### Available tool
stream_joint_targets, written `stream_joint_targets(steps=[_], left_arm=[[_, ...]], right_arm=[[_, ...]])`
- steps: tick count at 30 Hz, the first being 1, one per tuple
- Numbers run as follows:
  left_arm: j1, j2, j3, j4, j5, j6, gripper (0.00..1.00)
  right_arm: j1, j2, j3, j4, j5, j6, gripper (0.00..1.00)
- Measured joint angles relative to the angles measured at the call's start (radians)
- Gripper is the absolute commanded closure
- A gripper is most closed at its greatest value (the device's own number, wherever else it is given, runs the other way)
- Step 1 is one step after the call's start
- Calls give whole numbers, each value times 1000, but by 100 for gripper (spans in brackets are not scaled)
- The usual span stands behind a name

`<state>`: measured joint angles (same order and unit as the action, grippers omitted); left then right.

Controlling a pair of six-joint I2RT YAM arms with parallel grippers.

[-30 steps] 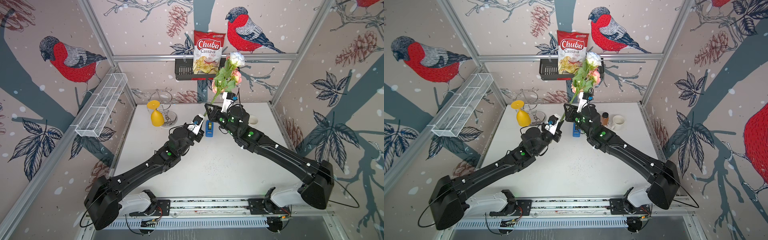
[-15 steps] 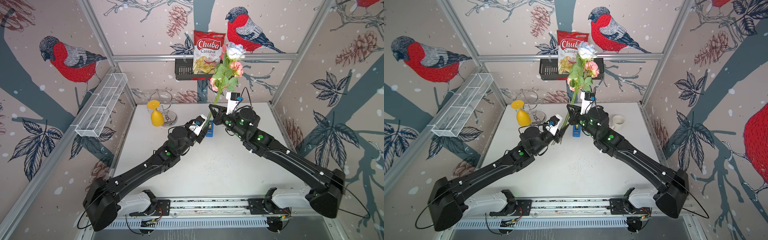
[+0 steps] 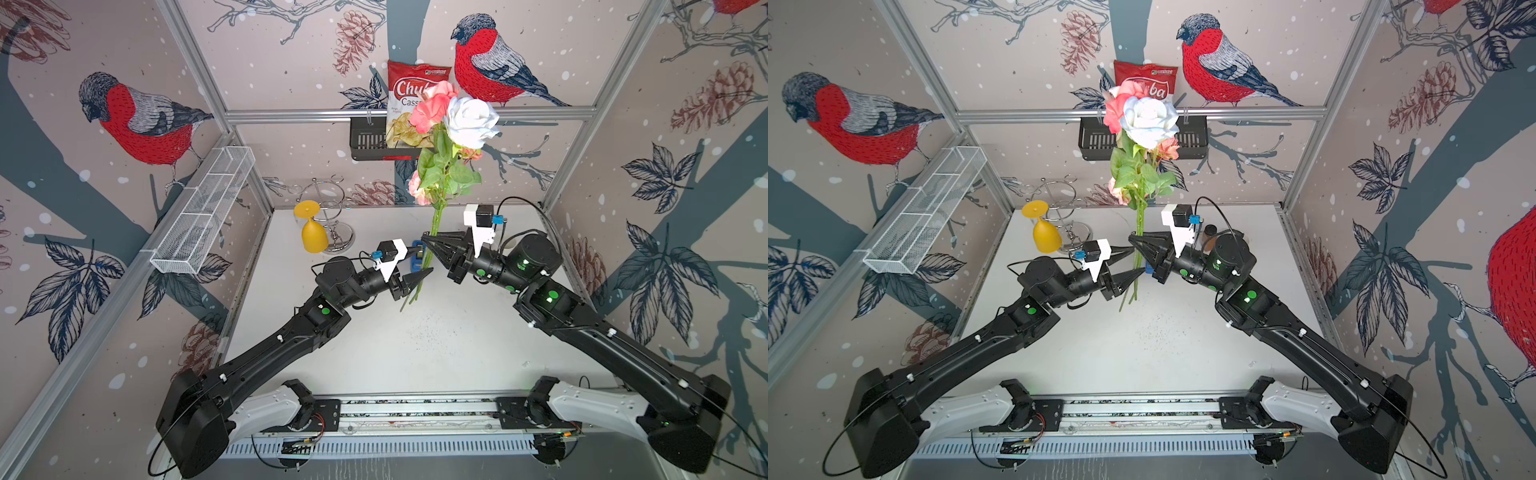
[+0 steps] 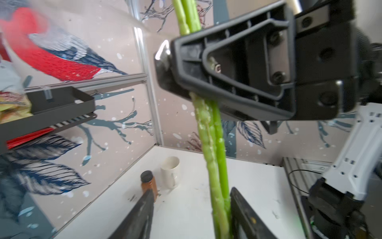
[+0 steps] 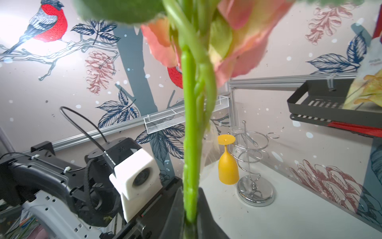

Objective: Wrap bouquets with tape
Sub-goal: Wrap the tape around the bouquet.

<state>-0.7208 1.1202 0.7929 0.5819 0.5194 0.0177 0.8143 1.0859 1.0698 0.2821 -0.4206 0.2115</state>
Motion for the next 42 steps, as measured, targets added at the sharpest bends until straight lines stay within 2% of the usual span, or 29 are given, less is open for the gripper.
stream_joint_targets(steps=[6, 9, 10, 11, 13, 16, 17, 22, 28, 42], left_arm=[[0, 26, -5, 70, 82, -94, 100], [3, 37, -5, 96, 88, -119, 100], [3, 39, -5, 97, 81, -120, 100], [3, 41, -3, 97, 69, -122, 100], [0, 42, -3, 93, 26, -122, 100], [-17, 42, -3, 81, -83, -102, 100], [-27, 43, 0, 71, -135, -90, 100], [-48, 53, 6, 24, -395, -36, 100], [-54, 54, 3, 12, -567, -15, 100], [-62, 82, 4, 20, -668, 15, 100]], right_arm=[[3, 15, 6, 21, -35, -27, 100], [8, 19, 8, 30, -23, -34, 100], [11, 22, 8, 31, -10, -37, 94], [13, 24, 8, 32, 7, -48, 81], [18, 34, 9, 43, 55, -47, 74], [24, 56, 15, 51, 180, -40, 42], [25, 66, 22, 48, 233, -25, 40], [28, 101, 38, 39, 442, 13, 39], [26, 152, 91, 38, 522, 55, 40], [47, 256, 155, 19, 513, 103, 42]])
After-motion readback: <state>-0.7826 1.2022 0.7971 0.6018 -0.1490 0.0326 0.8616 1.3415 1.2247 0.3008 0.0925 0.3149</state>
